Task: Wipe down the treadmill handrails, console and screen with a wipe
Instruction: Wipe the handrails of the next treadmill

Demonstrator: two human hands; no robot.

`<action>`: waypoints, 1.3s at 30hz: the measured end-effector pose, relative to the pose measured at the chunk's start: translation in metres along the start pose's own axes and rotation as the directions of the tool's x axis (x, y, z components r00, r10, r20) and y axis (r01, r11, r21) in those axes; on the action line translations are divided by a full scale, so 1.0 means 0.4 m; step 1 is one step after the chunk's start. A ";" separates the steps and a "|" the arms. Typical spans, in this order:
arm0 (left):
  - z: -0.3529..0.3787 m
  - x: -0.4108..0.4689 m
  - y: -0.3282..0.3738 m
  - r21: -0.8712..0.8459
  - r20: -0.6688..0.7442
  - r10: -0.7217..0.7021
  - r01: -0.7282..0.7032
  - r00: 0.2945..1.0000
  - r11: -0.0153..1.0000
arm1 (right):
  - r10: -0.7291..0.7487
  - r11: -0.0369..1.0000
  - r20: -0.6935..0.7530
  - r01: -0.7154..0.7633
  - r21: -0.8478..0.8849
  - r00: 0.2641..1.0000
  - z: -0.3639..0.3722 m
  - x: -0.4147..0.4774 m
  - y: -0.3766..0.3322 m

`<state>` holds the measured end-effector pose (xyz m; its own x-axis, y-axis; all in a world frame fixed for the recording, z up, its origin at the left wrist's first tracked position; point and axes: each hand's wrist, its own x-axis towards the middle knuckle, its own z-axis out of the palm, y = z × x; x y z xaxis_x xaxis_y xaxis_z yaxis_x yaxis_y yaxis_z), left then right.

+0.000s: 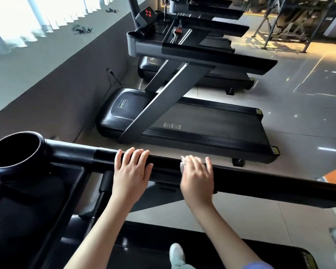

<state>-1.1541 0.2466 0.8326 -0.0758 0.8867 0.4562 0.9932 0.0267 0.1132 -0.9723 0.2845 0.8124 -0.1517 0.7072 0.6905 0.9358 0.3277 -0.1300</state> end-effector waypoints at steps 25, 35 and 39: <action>0.000 0.009 0.019 -0.017 0.054 -0.075 0.076 0.996 0.997 | -0.056 0.997 0.102 0.049 0.067 0.993 -0.040 -0.024 0.017; -0.004 0.035 0.108 -0.067 0.099 0.100 -0.094 0.990 0.993 | -0.060 0.998 0.132 0.057 0.026 0.990 -0.036 -0.024 0.062; 0.010 0.017 0.123 -0.063 0.131 0.134 -0.127 0.982 0.990 | -0.088 0.995 0.118 0.092 -0.030 0.989 -0.063 -0.019 0.138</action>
<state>-1.1053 0.2560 0.8377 0.0704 0.9349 0.3480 0.9872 -0.1153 0.1100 -0.9113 0.2815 0.8179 -0.2701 0.7443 0.6108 0.9268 0.3728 -0.0445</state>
